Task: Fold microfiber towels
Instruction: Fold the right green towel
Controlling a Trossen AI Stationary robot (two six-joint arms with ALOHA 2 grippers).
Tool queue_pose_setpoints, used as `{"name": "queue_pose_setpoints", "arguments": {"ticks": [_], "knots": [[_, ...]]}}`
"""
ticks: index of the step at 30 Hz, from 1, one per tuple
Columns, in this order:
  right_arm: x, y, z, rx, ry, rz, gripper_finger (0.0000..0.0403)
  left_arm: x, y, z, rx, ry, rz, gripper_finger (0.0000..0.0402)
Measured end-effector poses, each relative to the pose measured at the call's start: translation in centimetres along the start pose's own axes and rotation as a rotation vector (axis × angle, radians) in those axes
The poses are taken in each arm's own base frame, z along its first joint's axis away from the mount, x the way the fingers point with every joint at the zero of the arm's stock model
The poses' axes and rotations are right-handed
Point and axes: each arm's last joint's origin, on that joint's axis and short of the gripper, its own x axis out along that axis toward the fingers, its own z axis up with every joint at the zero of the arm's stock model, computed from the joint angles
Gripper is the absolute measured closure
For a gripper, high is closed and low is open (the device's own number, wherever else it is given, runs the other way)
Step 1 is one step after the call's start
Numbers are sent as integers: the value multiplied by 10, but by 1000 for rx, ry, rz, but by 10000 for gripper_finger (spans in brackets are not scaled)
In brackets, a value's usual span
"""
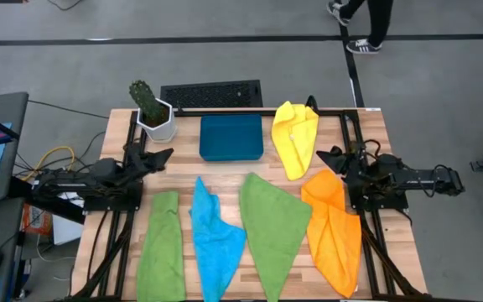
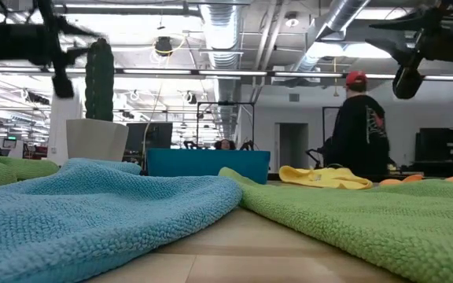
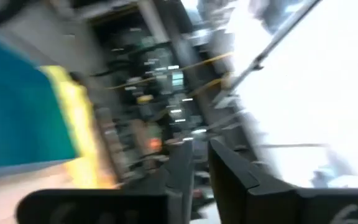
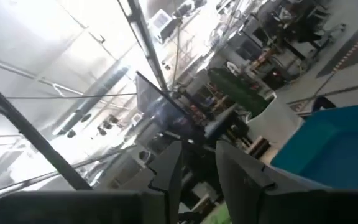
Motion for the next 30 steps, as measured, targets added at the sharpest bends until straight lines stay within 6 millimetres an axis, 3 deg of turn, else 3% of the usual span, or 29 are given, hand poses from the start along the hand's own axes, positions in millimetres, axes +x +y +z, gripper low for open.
{"name": "queue_pose_setpoints", "arguments": {"ticks": [3,7,14,21,25,30], "knots": [[6,4,2,-52,82,-70,280,1,-15,6,-13,-27,-117,326],[20,13,6,-107,238,-205,280,9,-33,9,10,12,-130,295],[51,33,5,-216,689,-457,280,47,-65,-1,121,187,-88,266],[73,52,-21,-341,1102,-607,280,95,-86,-19,293,328,10,264],[67,52,-44,-373,1285,-645,271,119,-93,-30,346,417,34,263],[57,46,-64,-307,1395,-708,231,146,-101,-41,401,499,-7,263]]}}
